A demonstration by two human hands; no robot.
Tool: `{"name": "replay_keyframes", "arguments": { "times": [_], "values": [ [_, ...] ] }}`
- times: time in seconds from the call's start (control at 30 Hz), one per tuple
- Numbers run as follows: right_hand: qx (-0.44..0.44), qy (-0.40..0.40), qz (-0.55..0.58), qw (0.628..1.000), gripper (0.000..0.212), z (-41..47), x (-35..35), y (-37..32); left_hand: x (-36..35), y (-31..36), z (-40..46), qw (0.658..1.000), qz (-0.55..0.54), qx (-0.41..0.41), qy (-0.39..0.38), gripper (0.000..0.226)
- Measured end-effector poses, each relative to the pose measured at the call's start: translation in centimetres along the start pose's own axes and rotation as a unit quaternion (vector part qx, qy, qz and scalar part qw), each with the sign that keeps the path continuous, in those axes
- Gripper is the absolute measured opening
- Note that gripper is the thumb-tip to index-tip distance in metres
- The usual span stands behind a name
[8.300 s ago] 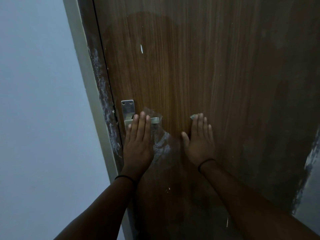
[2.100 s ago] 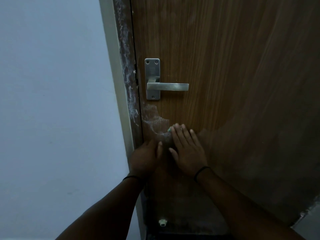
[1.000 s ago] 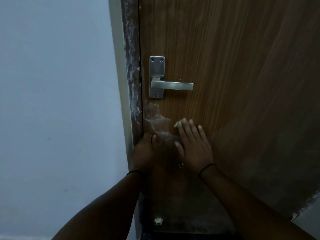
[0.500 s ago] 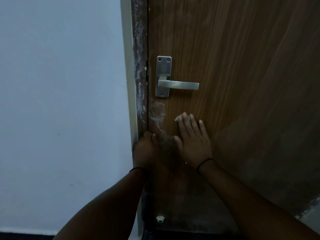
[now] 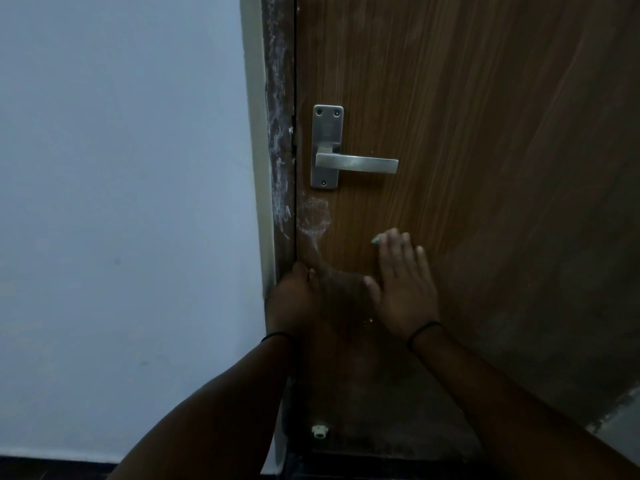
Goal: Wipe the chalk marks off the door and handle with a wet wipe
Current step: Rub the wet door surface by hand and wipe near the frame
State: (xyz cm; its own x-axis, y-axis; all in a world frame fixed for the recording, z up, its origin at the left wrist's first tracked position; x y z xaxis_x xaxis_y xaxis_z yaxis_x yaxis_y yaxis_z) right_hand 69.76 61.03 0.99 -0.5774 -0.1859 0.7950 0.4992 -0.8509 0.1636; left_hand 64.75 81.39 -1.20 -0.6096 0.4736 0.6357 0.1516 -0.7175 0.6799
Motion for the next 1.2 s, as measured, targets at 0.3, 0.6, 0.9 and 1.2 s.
{"name": "replay_keyframes", "arguments": {
  "times": [0.3, 0.6, 0.9, 1.2],
  "values": [
    [0.018, -0.008, -0.016, 1.000, 0.070, -2.7, -1.7, 1.1, 0.5, 1.7, -0.7, 0.999, -0.046, -0.012, -0.001, 0.026],
    [0.035, 0.136, 0.033, 0.990, 0.060, 3.1, 5.2, 0.3, 0.7, 3.5, -0.6, 0.994, -0.093, -0.047, 0.029, 0.015],
    [-0.054, 0.206, 0.225, 0.951, 0.023, 3.6, 6.6, 2.8, 1.3, 3.4, -1.1, 0.994, -0.089, -0.048, 0.036, 0.016],
    [-0.111, 0.193, 0.282, 0.933, 0.024, 5.2, 8.2, 0.5, 2.6, 3.1, -1.2, 0.992, -0.110, -0.054, 0.034, 0.018]
  ]
}}
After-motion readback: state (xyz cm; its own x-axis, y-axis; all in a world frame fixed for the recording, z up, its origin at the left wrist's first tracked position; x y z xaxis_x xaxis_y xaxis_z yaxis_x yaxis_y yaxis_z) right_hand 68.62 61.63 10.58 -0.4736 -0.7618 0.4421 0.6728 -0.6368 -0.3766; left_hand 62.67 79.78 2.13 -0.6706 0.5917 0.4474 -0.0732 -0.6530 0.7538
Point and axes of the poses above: each hand's wrist, its own z-axis towards the middle knuckle, its own x-axis out of the back of the hand, y = z × x, the point moved 7 cm from there along z, towards the middle knuckle, and after that the axes turned 8 degrees about x, right-handed, at the moved point
